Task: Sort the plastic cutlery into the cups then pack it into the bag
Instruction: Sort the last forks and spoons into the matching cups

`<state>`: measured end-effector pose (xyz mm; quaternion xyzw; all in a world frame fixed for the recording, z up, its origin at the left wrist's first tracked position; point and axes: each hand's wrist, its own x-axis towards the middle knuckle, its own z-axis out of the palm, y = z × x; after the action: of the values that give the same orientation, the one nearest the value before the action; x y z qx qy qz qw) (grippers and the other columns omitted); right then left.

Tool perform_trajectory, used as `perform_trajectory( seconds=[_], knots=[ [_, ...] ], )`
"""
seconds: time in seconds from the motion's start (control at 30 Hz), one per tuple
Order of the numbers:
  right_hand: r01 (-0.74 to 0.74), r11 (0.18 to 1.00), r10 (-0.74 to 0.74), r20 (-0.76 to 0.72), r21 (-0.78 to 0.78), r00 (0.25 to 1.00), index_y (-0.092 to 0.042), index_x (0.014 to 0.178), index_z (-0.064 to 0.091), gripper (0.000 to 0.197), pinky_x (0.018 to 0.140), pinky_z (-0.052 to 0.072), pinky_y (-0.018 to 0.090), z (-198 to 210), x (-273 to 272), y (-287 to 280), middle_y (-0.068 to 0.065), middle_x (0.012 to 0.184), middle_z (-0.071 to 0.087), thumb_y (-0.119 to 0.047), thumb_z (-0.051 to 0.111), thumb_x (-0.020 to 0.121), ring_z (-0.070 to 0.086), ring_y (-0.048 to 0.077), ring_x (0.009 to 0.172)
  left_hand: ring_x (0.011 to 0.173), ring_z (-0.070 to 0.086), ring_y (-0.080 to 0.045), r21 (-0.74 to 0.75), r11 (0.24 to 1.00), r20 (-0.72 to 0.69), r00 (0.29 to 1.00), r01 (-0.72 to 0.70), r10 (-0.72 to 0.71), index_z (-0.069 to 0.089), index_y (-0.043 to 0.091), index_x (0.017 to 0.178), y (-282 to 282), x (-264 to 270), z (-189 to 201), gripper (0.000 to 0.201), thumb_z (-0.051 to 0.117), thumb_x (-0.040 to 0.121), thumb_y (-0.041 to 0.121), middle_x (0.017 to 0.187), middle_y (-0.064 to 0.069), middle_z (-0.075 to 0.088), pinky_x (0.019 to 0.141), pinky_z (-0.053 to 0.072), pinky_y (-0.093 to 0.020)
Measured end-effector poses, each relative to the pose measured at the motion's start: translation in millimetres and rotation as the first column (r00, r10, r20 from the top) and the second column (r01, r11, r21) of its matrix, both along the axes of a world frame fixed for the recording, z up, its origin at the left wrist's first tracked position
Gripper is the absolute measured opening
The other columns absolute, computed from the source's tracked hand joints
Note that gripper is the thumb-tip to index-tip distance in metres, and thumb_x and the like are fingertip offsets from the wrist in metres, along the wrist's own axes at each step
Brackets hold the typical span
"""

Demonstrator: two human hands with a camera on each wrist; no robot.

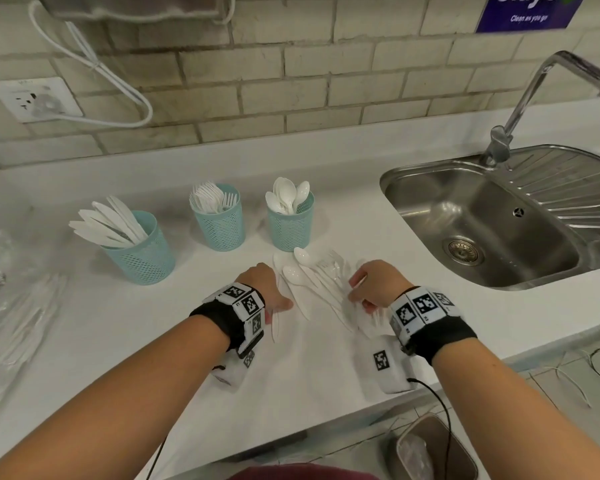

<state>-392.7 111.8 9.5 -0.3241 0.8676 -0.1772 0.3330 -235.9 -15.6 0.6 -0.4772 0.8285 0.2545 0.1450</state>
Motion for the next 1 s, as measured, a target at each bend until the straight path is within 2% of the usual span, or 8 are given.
perform_trajectory(
  seconds=[0.13, 0.3, 0.5, 0.7, 0.77, 0.83, 0.9, 1.0],
  knots=[
    [0.051, 0.996, -0.057, -0.092, -0.074, 0.994, -0.005, 0.103, 0.059, 0.026, 0.071, 0.047, 0.029, 1, -2, 7, 0.007, 0.09, 0.06, -0.02, 0.065, 0.083, 0.056, 0.02, 0.075, 0.088, 0.071, -0.025, -0.014, 1.0, 0.004, 1.0, 0.009, -0.009, 0.057, 0.002, 0.102, 3, -2, -1, 0.044, 0.075, 0.076, 0.032, 0.096, -0.011, 0.072, 0.083, 0.057, -0.035],
    [0.085, 0.99, -0.067, -0.152, 0.113, 0.986, -0.004, 0.129, 0.047, 0.039, 0.098, 0.047, 0.04, 4, -17, 23, 0.019, 0.125, 0.055, -0.014, 0.043, 0.092, 0.054, 0.034, 0.116, 0.069, 0.071, -0.02, 0.008, 1.0, -0.012, 1.0, 0.008, -0.008, 0.048, 0.014, 0.074, 4, -3, 1, 0.026, 0.072, 0.08, 0.023, 0.081, -0.008, 0.075, 0.077, 0.058, -0.031],
    [-0.102, 0.993, 0.11, -0.128, 0.062, 0.986, -0.002, 0.137, 0.04, 0.042, 0.097, 0.046, 0.035, -5, 10, 1, 0.022, 0.127, 0.057, -0.004, 0.038, 0.095, 0.059, 0.032, 0.11, 0.086, 0.072, -0.029, 0.121, 0.992, -0.089, 0.995, -0.035, 0.046, 0.032, 0.021, 0.067, 4, -8, -6, 0.043, 0.071, 0.08, 0.011, 0.093, -0.017, 0.074, 0.081, 0.059, -0.042],
    [-0.262, 0.96, 0.274, -0.15, 0.094, 0.95, 0.001, 0.128, 0.052, 0.038, 0.1, 0.044, 0.033, -12, 40, -13, 0.019, 0.126, 0.059, -0.006, 0.035, 0.095, 0.056, 0.031, 0.117, 0.099, 0.068, -0.035, 0.32, 0.939, -0.147, 0.972, -0.127, 0.182, 0.04, 0.015, 0.071, 6, -3, -5, 0.026, 0.056, 0.091, 0.011, 0.105, -0.021, 0.069, 0.087, 0.056, -0.047],
    [-0.304, 0.95, 0.31, -0.109, 0.066, 0.945, 0.002, 0.123, 0.057, 0.034, 0.094, 0.049, 0.037, -13, 48, -17, 0.022, 0.12, 0.062, -0.005, 0.04, 0.093, 0.06, 0.035, 0.11, 0.098, 0.067, -0.032, 0.372, 0.916, -0.14, 0.967, -0.148, 0.213, 0.052, 0.009, 0.088, 5, -1, -1, 0.009, 0.06, 0.087, 0.012, 0.111, -0.018, 0.065, 0.085, 0.057, -0.047],
    [-0.331, 0.943, 0.333, -0.066, 0.036, 0.941, 0.001, 0.12, 0.06, 0.034, 0.082, 0.05, 0.033, -13, 56, -20, 0.021, 0.118, 0.063, -0.004, 0.042, 0.092, 0.062, 0.035, 0.104, 0.096, 0.064, -0.025, 0.389, 0.913, -0.096, 0.98, -0.126, 0.176, 0.056, 0.008, 0.109, 2, 2, -2, 0.043, 0.073, 0.073, 0.026, 0.116, -0.013, 0.06, 0.081, 0.059, -0.042],
    [-0.365, 0.931, 0.365, -0.037, 0.002, 0.93, 0.0, 0.122, 0.06, 0.035, 0.069, 0.043, 0.023, -13, 61, -24, 0.019, 0.122, 0.062, -0.004, 0.041, 0.092, 0.06, 0.032, 0.102, 0.104, 0.059, -0.022, 0.294, 0.954, -0.026, 0.998, -0.051, 0.061, 0.055, 0.019, 0.116, 2, 2, -4, 0.08, 0.08, 0.049, 0.055, 0.116, -0.005, 0.055, 0.083, 0.057, -0.038],
    [-0.401, 0.916, 0.401, 0.001, -0.031, 0.916, -0.004, 0.123, 0.06, 0.035, 0.068, 0.038, 0.019, -11, 60, -28, 0.016, 0.128, 0.059, -0.005, 0.043, 0.093, 0.058, 0.027, 0.104, 0.114, 0.051, -0.024, 0.047, 0.997, 0.072, 0.996, 0.056, -0.059, 0.048, 0.023, 0.117, 6, 1, -12, 0.106, 0.075, 0.032, 0.079, 0.117, -0.003, 0.045, 0.091, 0.047, -0.036]
  ],
)
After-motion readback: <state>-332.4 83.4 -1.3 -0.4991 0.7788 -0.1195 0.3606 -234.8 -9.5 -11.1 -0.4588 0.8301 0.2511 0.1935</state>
